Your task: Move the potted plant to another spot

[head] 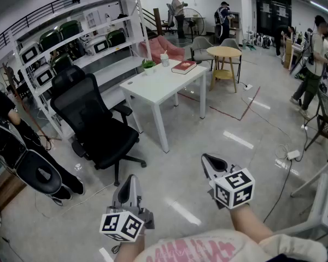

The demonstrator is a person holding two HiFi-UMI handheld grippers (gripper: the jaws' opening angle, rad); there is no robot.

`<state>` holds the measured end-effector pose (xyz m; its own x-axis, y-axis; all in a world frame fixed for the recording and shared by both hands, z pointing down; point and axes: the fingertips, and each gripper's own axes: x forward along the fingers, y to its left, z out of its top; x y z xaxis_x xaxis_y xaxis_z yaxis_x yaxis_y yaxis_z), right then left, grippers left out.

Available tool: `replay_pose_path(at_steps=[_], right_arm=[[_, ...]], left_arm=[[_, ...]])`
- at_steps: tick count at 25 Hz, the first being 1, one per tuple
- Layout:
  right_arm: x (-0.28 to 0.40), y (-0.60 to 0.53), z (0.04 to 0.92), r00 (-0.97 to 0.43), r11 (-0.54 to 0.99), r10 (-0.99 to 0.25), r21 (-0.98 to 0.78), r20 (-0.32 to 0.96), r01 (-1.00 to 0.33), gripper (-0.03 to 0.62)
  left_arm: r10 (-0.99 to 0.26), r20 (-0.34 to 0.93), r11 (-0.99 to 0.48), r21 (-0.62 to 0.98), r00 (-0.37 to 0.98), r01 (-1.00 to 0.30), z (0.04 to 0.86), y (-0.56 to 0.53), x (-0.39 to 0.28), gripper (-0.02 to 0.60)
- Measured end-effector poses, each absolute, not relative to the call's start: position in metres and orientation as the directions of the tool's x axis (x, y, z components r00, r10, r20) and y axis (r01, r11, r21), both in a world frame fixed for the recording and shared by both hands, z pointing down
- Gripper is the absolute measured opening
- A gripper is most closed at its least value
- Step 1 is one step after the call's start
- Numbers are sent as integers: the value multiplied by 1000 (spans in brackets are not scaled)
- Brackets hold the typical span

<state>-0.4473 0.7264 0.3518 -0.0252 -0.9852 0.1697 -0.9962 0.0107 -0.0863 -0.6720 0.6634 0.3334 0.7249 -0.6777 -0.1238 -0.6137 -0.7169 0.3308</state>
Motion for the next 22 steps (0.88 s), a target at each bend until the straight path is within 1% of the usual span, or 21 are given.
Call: replay_pose_path(at_steps=[12,17,22], right_arm=[[-441,716,376,-32,18,-974,-63,226,-998,5],[-428,683,376,-25,7,-975,-81,221,-997,6],[-412,622,369,-15,-1,-975,-68,222,-998,6]], left_arm=[[-686,-100,-703,347,721,-621,353,652,-668,3],[-690,-117,-696,375,714,-612,351,607,-658,3],[-671,-123,-717,359,731,-597,344,541,-633,3]])
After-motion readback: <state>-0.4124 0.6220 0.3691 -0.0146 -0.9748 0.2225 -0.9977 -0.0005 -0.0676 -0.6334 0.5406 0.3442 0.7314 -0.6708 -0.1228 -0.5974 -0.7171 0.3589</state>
